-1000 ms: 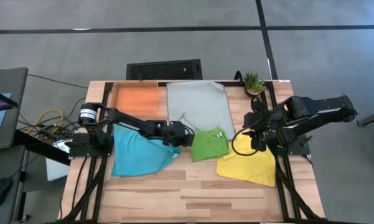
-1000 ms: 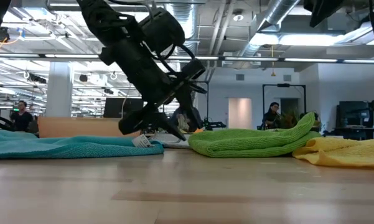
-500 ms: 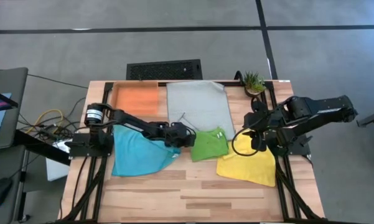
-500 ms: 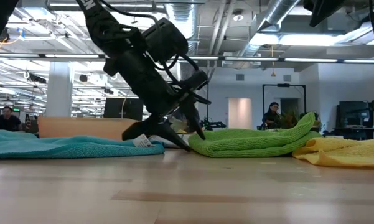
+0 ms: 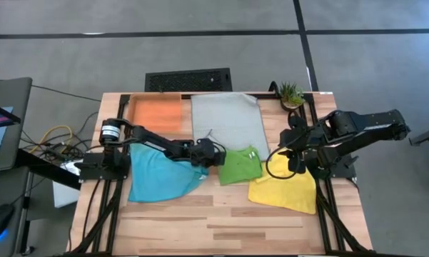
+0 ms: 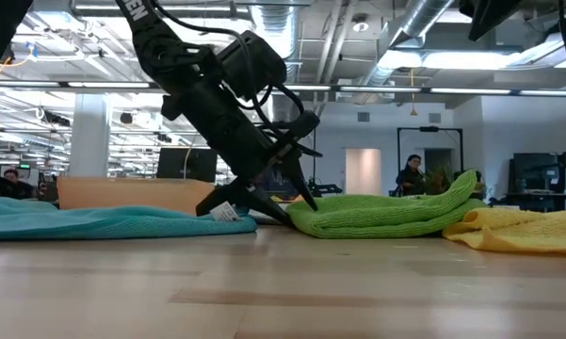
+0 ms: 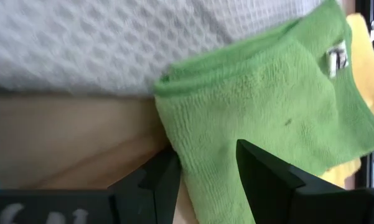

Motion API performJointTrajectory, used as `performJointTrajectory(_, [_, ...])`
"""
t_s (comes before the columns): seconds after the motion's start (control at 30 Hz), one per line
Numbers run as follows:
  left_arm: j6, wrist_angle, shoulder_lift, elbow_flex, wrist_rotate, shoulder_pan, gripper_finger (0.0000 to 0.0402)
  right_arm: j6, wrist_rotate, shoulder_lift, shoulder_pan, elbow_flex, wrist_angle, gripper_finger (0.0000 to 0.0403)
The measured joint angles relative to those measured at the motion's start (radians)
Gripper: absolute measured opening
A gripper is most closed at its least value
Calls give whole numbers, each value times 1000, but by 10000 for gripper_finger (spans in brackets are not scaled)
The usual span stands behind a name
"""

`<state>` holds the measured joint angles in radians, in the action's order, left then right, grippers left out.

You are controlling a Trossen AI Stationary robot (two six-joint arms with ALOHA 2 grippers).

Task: Fold microfiber towels
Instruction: Put the green microfiber towel into the orange bin

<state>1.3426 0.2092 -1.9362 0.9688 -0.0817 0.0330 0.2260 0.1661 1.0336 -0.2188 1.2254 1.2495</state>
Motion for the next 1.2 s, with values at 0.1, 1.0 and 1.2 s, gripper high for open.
performJointTrajectory(0.1, [2, 0, 0, 0, -20, 1, 151, 0, 0, 0, 0, 0, 0, 159])
performJointTrajectory(1.0, [-109, 105, 14, 4, 70, -4, 2, 0, 0, 0, 0, 0, 0, 159])
performJointTrajectory(1.2, [-164, 99, 29, 61, 77, -4, 1, 0, 0, 0, 0, 0, 0, 159])
